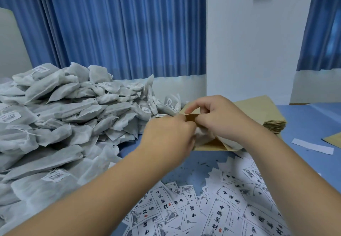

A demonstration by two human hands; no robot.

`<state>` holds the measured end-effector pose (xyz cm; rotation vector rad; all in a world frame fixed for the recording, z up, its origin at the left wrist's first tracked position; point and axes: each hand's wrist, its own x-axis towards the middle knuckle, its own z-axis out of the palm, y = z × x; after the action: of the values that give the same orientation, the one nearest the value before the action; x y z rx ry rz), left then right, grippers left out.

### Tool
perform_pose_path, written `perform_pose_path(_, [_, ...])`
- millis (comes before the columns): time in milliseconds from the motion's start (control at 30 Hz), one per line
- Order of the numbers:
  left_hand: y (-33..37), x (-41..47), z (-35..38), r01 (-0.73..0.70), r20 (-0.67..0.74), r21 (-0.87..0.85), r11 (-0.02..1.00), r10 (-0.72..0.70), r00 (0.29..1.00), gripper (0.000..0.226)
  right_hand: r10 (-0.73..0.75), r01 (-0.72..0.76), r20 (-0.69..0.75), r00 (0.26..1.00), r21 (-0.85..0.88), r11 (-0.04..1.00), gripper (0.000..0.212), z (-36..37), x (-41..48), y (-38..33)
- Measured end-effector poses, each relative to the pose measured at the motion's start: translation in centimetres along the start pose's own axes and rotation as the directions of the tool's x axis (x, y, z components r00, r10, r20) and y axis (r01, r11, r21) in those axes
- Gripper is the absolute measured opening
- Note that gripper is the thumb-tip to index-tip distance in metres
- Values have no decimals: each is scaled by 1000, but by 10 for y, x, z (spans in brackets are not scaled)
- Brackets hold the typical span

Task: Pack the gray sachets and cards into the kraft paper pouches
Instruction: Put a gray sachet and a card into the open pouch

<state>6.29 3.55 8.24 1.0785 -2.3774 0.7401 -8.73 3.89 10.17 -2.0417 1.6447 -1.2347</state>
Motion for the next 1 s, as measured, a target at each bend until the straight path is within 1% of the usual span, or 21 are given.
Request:
perform_pose_path(33, [4,-1,3,-29,6,65,997,29,1000,22,-12,12,-1,1000,7,1000,37,1,0,-1])
perform_pose_path(67, [9,-1,7,-23,21,77,997,21,1000,24,-24,24,-3,1000,13,1000,36,2,0,-2])
perform_pose_path(167, [18,3,14,75,70,-45,996,-72,995,28,-49,49,-7,999,15,999,36,4,-1,-4])
perform_pose_path(200, [18,4,15,102,105,-137,985,-88,991,29,-48,48,-11,999,14,999,36,4,-1,-4])
perform_pose_path(233, [18,4,17,135,168,-264,955,-92,981,31,-42,42,-16,999,7,999,36,3,-1,-3])
perform_pose_path(300, [18,4,16,235,335,-525,818,-55,941,32,-27,26,-23,999,-18,999,36,2,-1,0])
perform_pose_path(333, [18,3,16,247,346,-615,749,-26,938,28,-17,17,-25,1000,-32,999,36,2,-1,1])
perform_pose_path(367, [17,2,16,224,303,-666,712,-17,953,22,-6,5,-27,1000,-42,999,37,1,-1,3])
perform_pose_path(400, [16,1,15,193,242,-690,698,-29,970,16,4,-5,-32,999,-44,999,36,0,-1,4])
perform_pose_path(467, [12,0,13,129,116,-674,728,-68,991,13,6,-6,-40,999,-20,1000,35,0,0,3])
perform_pose_path(533, [9,2,14,104,70,-633,767,-78,995,11,-14,16,-35,999,40,999,35,0,-1,-1])
perform_pose_path(600, [14,7,14,156,136,-550,821,-96,986,23,-52,54,-23,998,93,994,36,1,-2,-8])
perform_pose_path(667, [22,14,15,223,204,-473,852,-140,969,22,-90,91,-19,996,88,992,37,2,-4,-13])
perform_pose_path(733, [27,18,10,225,242,-479,848,-119,963,22,-99,100,-35,995,50,994,38,1,-4,-13])
perform_pose_path(800, [25,16,11,156,222,-567,809,-32,975,23,-76,76,-56,996,-4,997,38,-2,-4,-10])
perform_pose_path(900, [14,-1,7,6,102,-646,763,79,992,23,-38,29,-62,997,-134,991,38,-5,-2,-4])
perform_pose_path(967, [3,-18,5,-68,19,-597,799,99,995,22,-8,1,-38,999,-179,984,38,-4,-2,0])
perform_pose_path(1000, [-6,-27,4,-63,18,-537,841,86,996,25,8,-11,-21,1000,-189,982,38,-3,-1,2])
